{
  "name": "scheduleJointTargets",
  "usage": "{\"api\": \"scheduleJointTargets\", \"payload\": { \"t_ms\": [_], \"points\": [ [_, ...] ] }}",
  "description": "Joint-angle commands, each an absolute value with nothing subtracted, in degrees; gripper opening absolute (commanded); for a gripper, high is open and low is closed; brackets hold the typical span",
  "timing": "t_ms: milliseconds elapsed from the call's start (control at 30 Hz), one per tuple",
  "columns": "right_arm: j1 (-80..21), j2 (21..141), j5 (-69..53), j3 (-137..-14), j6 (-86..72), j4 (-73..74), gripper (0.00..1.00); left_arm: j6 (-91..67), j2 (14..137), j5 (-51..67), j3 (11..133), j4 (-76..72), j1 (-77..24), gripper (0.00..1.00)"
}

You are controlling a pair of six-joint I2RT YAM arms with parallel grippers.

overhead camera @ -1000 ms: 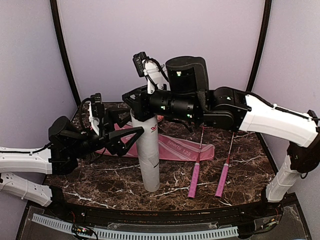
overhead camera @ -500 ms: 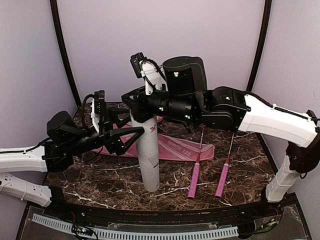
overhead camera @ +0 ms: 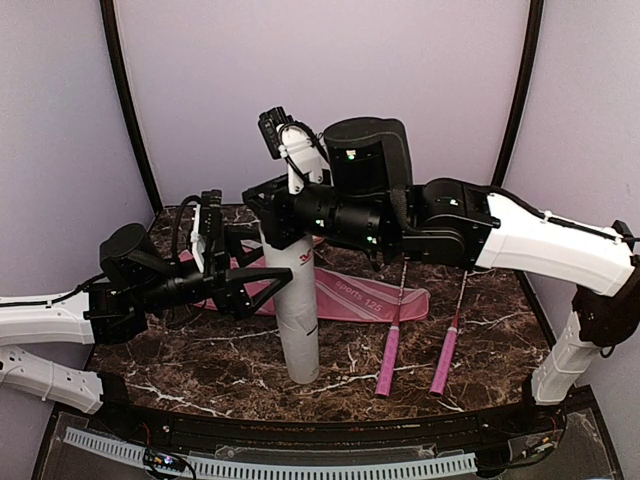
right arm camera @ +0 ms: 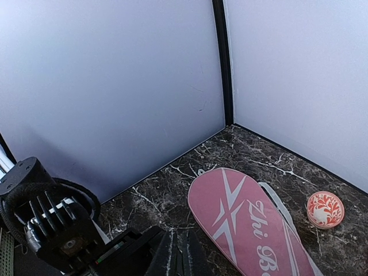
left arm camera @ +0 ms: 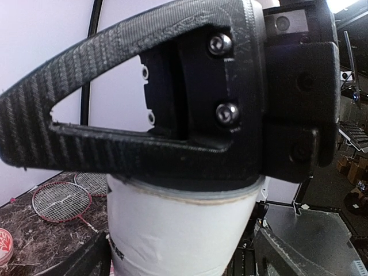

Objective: Pack up the badminton gear
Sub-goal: Press the tube cap onto the shuttle tube.

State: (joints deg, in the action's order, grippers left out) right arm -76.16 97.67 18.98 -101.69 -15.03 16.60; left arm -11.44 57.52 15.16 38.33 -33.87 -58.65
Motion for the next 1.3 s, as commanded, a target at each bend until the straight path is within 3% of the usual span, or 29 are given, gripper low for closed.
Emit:
{"api": "scheduleJointTargets", "payload": {
  "t_ms": [0,233,467,767,1000,1267],
  "points": [
    [-77.82,105.52,16.26,-94.35,-15.47,41.24,0.05,-12.18,56.91,16.69,39.56,-33.23,-58.45,0.89],
    [-78.4,104.33,19.89,-94.89,-17.01,40.72,0.08,-12.53,57.22,17.49,38.65,-34.26,-58.45,0.92],
    [-78.4,103.1,20.33,-103.46,-22.85,37.65,0.26,-11.38,57.89,18.71,37.27,-34.92,-58.45,0.93],
    [-78.46,101.65,24.59,-109.38,-27.5,33.77,0.36,-8.81,58.67,19.04,36.39,-35.3,-58.45,0.94],
    [-78.42,98.79,24.27,-110.35,-25.53,25.41,0.54,-8.06,58.92,18.26,35.69,-35.77,-58.45,0.94],
    [-78.51,96.98,26.28,-111.31,-23.08,22.64,0.59,-7.0,60.6,17.95,35.16,-37.37,-58.45,0.94]
  ]
}}
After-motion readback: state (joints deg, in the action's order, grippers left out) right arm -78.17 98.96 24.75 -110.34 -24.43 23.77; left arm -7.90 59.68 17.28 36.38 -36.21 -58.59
